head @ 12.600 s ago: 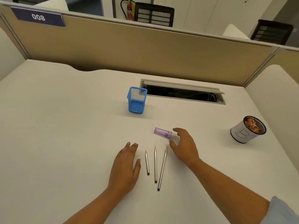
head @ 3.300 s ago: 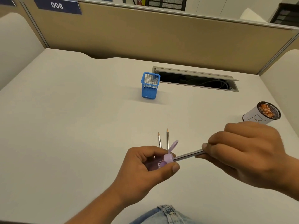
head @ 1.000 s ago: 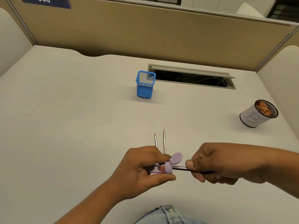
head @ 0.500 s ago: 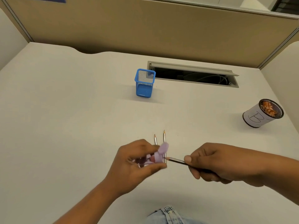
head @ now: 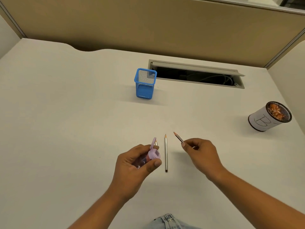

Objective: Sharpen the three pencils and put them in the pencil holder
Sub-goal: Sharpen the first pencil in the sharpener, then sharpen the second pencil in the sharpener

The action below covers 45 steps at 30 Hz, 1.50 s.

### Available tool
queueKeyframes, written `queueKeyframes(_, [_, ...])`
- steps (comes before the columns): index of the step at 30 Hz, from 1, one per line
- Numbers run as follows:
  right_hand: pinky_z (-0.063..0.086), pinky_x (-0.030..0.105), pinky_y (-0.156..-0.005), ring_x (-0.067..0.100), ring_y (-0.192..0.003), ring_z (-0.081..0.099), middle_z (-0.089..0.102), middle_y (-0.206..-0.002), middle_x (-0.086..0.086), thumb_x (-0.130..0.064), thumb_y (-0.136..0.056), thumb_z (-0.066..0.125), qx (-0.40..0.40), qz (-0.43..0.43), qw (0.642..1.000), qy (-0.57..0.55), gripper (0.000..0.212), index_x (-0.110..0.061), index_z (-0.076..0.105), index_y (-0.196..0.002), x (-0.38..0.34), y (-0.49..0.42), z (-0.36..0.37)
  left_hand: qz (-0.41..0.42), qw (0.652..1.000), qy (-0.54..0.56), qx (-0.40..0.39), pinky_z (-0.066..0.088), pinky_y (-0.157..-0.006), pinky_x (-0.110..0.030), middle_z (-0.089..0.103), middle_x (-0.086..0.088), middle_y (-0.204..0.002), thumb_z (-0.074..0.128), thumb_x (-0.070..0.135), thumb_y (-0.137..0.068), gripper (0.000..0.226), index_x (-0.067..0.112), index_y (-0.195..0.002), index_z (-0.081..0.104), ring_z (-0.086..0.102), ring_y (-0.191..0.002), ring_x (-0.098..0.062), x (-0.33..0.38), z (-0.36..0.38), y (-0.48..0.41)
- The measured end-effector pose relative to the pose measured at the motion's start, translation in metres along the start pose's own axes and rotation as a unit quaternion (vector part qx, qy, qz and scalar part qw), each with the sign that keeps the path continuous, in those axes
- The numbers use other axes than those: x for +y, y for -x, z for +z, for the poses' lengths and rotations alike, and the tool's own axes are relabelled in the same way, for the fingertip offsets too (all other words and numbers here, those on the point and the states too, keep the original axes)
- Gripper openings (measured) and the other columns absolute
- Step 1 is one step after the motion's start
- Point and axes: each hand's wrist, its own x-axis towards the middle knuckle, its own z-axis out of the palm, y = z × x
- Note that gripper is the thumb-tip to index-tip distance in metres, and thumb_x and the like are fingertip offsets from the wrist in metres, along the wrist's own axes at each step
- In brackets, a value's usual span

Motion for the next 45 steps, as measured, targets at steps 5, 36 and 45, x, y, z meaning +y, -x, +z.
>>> queueKeyframes(5, [0.046,0.019,-0.068,0.003,-0.075,0.063,0.069,-0.082,-0.011,-0.027,-0.086,0.073,0.036,-0.017,0.997,0.07,0.011,-0.024,0.075,-0.096,0.024,-0.02,0.024,-0.015,1.0,-0.002,0.003,0.054,-0.076,-0.018,0.077,0.002,-0.092,0.083,0.035,-0.067,0.027,0.035,-0.093,0.078,0.071,-0.092,-0.014,-0.003,0.003,-0.001])
queueKeyframes(36, [0.045,0.018,-0.058,0.004,-0.067,0.063,0.066,-0.07,-0.011,-0.029,-0.079,0.076,0.045,-0.02,0.995,0.089,0.012,-0.03,0.065,-0.077,0.03,-0.037,0.029,-0.023,1.0,-0.006,0.003,0.054,-0.075,-0.014,0.077,0.004,-0.091,0.08,0.036,-0.065,0.028,0.038,-0.093,0.077,0.071,-0.089,-0.011,-0.007,0.007,-0.007])
queueKeyframes(45, [0.041,0.015,-0.056,0.001,-0.067,0.061,0.065,-0.067,-0.013,-0.021,-0.08,0.071,0.037,-0.023,0.993,0.107,0.01,-0.028,0.066,-0.077,0.028,-0.036,0.029,-0.025,1.0,-0.006,0.005,0.054,-0.075,-0.015,0.076,0.001,-0.091,0.081,0.031,-0.065,0.028,0.037,-0.092,0.077,0.071,-0.088,-0.012,-0.007,0.007,-0.005])
